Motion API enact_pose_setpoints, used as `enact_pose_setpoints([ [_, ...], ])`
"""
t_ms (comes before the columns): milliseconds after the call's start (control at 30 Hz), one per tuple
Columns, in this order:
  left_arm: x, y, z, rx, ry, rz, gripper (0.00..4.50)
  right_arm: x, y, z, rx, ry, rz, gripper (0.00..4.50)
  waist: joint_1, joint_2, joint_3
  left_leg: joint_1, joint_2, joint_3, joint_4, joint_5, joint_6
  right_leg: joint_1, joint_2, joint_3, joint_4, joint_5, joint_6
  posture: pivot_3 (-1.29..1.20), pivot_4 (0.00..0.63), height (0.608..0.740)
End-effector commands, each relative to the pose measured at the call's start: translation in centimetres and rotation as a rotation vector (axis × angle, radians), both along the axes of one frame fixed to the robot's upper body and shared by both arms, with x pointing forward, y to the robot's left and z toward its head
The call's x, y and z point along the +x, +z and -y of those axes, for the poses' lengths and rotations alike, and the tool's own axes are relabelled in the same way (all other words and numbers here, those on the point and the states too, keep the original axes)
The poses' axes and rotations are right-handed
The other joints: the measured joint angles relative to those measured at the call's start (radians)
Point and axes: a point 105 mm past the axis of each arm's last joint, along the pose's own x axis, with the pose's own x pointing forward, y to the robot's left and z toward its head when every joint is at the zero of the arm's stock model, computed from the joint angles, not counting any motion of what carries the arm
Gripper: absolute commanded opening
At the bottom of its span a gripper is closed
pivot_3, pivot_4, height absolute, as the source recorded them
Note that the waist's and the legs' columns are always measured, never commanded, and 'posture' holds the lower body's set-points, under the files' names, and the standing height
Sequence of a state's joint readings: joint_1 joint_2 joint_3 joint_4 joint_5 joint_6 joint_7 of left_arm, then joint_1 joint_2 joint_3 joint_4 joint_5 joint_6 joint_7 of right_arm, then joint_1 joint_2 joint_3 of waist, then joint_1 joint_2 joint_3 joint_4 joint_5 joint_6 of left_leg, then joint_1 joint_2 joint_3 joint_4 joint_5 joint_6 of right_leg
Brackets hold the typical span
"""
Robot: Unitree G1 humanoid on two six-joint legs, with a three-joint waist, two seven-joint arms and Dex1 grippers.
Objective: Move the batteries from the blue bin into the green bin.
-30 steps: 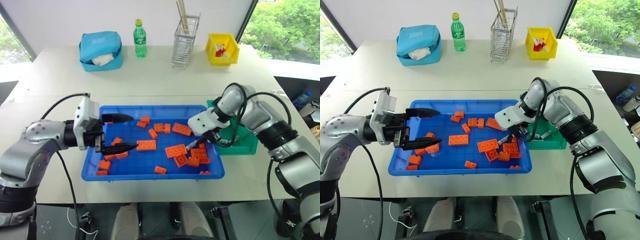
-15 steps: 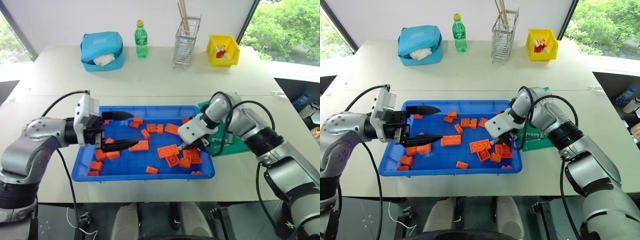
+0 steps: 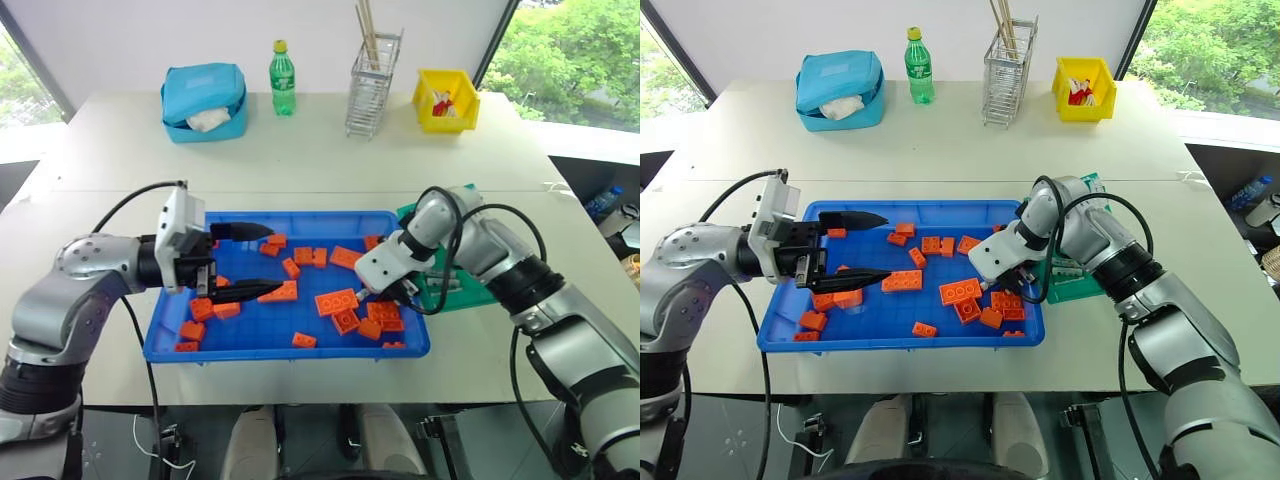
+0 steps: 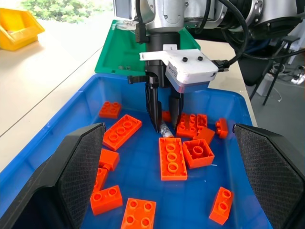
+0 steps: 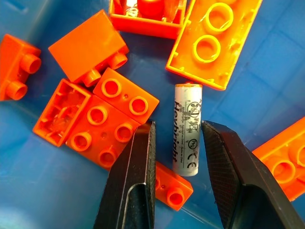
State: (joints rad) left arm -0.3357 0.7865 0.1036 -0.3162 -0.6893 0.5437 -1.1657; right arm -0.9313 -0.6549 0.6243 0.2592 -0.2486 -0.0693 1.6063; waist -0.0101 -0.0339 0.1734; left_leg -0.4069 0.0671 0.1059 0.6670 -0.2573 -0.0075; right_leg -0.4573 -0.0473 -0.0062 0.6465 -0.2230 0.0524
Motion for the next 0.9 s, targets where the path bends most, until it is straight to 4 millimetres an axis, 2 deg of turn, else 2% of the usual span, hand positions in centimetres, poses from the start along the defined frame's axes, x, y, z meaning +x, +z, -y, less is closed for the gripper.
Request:
enact_pose_setpoints([
  [33, 0.0, 0.8, 0.2, -0.013, -0.013, 0.035, 4.5, 0.3, 1.0, 0.6, -0.022, -0.014, 0.022, 1.56, 0.0, 0.0, 0.0, 0.0, 0.0, 0.0, 0.0, 0.0, 0.0, 0.0, 0.0, 0.0, 0.0, 0.0, 0.0, 0.0, 0.15, 0.736],
  [467, 0.3, 0.7, 0.6, -0.022, -0.021, 0.047, 4.5, 1.1, 3.2, 0.7, -0.046, -0.013, 0.081, 1.56, -0.002, 0.001, 0.001, -0.001, 0.0, 0.0, 0.0, 0.0, 0.0, -0.002, 0.0, 0.0, 0.0, 0.0, 0.0, 0.0, 0.15, 0.736],
  [900, 0.3, 1.0, 0.2, -0.014, -0.014, 0.052, 4.5, 0.6, -0.5, -0.4, -0.032, -0.037, -0.009, 1.56, -0.003, 0.001, 0.001, -0.001, 0.0, 0.0, 0.0, 0.0, 0.0, -0.002, 0.0, 0.0, 0.0, 0.0, 0.0, 0.0, 0.15, 0.736],
])
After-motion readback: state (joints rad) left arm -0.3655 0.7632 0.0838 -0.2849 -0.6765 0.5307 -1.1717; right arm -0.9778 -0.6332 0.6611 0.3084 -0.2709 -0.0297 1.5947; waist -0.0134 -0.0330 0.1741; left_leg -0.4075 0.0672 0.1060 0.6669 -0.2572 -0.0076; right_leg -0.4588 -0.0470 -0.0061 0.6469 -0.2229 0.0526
